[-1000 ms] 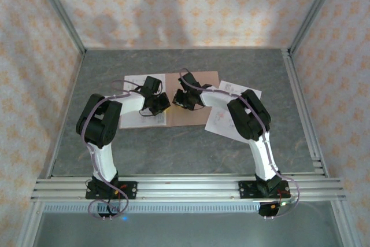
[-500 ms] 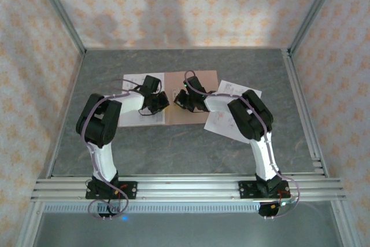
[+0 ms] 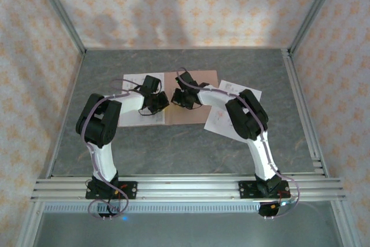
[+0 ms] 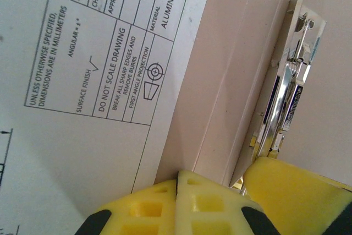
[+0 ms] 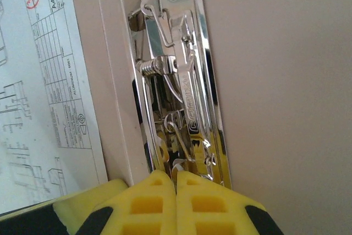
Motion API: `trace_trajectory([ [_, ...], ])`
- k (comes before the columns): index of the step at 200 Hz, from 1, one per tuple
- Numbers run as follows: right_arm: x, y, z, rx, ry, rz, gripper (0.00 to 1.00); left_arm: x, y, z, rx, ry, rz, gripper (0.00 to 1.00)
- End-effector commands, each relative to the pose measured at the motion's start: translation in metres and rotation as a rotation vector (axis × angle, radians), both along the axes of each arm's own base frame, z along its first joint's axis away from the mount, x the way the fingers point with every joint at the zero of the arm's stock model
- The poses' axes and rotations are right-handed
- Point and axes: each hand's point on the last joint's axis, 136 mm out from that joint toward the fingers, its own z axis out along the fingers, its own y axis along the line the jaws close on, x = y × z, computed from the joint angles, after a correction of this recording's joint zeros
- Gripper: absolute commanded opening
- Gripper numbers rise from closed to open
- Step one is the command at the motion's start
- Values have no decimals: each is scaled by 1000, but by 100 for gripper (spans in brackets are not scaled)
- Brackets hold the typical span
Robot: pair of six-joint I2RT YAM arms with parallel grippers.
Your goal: Put the files into the folder
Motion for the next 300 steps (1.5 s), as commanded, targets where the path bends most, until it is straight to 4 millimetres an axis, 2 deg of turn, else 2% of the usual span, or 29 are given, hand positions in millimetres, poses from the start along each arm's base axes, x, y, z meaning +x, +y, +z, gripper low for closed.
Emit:
trace_trajectory([
  [1, -66, -92, -98, -444, 285, 4, 0, -91, 54, -79, 239, 384, 45, 0],
  [104, -79, -130, -120, -664, 325, 56, 0, -93, 59, -82, 237, 391, 64, 0],
  [177, -75, -149, -115, -863, 299, 102, 0, -92, 58, -82, 233, 390, 61, 0],
  [207, -74, -149, -117, -907, 293, 121, 20, -91, 57, -82, 232, 390, 59, 0],
  [237, -69, -145, -116, -928, 286, 136, 28, -91, 57, -82, 229, 387, 59, 0],
  [258, -67, -146, -115, -942, 281, 139, 27, -92, 57, -82, 232, 390, 55, 0],
  [282, -67, -151, -114, -973, 277, 152, 15, -93, 60, -81, 239, 394, 60, 0],
  [300, -69, -154, -115, -988, 283, 167, 13, -92, 60, -81, 239, 391, 64, 0],
])
